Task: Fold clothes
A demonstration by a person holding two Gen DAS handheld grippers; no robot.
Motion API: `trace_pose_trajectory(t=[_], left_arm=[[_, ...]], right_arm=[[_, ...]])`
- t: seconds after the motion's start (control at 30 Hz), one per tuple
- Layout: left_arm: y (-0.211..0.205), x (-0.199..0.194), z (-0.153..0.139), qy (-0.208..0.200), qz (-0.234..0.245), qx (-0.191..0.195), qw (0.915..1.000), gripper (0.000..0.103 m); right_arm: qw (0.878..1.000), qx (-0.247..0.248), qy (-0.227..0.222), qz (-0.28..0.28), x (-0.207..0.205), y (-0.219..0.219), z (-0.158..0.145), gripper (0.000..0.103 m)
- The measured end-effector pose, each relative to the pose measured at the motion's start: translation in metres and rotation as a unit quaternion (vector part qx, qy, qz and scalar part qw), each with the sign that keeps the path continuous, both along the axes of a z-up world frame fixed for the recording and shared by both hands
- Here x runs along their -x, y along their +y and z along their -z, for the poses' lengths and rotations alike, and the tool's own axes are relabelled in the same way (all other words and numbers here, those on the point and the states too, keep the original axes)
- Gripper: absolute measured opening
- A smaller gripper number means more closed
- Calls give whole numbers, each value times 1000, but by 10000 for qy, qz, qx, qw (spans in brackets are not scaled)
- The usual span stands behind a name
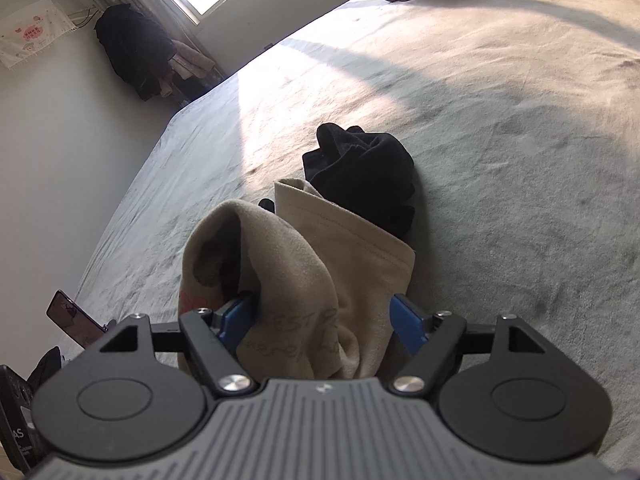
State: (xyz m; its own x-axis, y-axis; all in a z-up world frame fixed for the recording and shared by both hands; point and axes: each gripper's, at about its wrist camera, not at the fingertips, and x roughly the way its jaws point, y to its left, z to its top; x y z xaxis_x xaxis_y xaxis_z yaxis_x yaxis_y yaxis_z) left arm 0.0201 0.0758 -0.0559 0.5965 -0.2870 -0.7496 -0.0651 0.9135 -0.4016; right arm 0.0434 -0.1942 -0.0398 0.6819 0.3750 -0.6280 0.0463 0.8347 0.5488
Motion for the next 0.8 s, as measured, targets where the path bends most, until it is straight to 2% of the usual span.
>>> trace_pose_trajectory(t=[0.13,0.2,0.3,0.4,0.53,0.63,0.7,0.73,0.8], left_arm=[[-12,8,1,-43,311,193,9993,63],[-19,11,0,-95,494,283,9983,78],[-33,15,0,-201,830,357,9957,83],[-49,14,7,-239,1066,193,9938,86],[-61,3,28,-141,967,-98,9952,85],[-64,-2,32,-417,783,-325,9955,76],[-66,-5,35,-659,736,-579,9934,49],[-66,-6,36,-727,704,-664,9926,41],[-62,-10,37,-732,680,-598,9932,28]], right_arm=[[10000,37,1,17,-3,-3,1,82],[10000,17,10,28,-4,-5,4,86],[10000,-33,11,20,-7,-5,7,90],[10000,-84,13,12,-10,-6,11,91],[9999,-152,14,1,-15,-6,16,93],[9999,-164,8,15,-19,-6,20,95],[9999,-148,1,37,-22,-6,22,96],[9999,-140,-3,49,-24,-6,24,96],[9999,-124,-11,71,-28,-5,26,97]])
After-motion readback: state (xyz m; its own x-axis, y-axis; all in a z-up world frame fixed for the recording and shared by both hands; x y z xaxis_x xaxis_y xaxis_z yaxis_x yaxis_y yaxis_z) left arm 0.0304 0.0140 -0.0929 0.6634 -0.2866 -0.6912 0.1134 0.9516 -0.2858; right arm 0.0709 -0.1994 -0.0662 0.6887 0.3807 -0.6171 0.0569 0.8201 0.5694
